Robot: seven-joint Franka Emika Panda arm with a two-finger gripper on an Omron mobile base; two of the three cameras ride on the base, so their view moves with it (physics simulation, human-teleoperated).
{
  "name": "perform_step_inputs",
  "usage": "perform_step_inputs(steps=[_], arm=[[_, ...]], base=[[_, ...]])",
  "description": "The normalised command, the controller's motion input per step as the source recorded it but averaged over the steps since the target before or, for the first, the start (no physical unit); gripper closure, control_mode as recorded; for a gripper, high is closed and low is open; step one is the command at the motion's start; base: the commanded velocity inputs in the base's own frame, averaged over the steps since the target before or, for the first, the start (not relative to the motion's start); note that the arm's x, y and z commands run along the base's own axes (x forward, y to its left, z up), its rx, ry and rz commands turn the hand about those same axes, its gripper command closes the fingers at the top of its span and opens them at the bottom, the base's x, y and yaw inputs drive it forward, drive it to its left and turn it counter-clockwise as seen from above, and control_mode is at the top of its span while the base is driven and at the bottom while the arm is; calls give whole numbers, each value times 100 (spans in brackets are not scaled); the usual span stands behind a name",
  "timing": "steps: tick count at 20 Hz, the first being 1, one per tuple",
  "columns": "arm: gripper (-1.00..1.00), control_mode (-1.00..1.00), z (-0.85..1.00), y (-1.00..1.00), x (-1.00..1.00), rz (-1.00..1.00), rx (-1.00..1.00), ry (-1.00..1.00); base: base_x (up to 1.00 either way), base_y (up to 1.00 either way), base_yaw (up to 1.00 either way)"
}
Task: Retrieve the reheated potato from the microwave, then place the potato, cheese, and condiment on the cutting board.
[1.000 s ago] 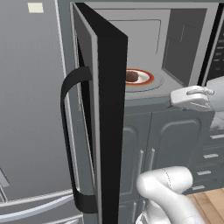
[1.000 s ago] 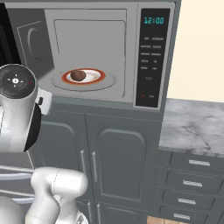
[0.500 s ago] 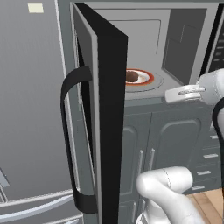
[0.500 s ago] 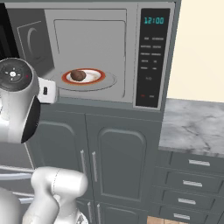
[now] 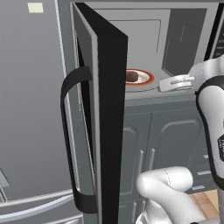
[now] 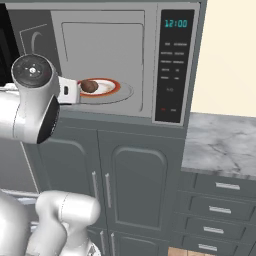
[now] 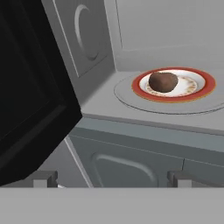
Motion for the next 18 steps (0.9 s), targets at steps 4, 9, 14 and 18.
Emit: perform_step_inputs(steps=[4, 9, 14, 18], arm=[[-100, -100, 2, -11, 48, 0, 0, 0], [-100, -100, -1, -8, 52, 0, 0, 0], [-100, -100, -7, 0, 51, 0, 0, -1], [-100, -100, -9, 0, 45, 0, 0, 0]], base=[[0, 0, 0], [0, 0, 0], [0, 0, 0], [0, 0, 0]])
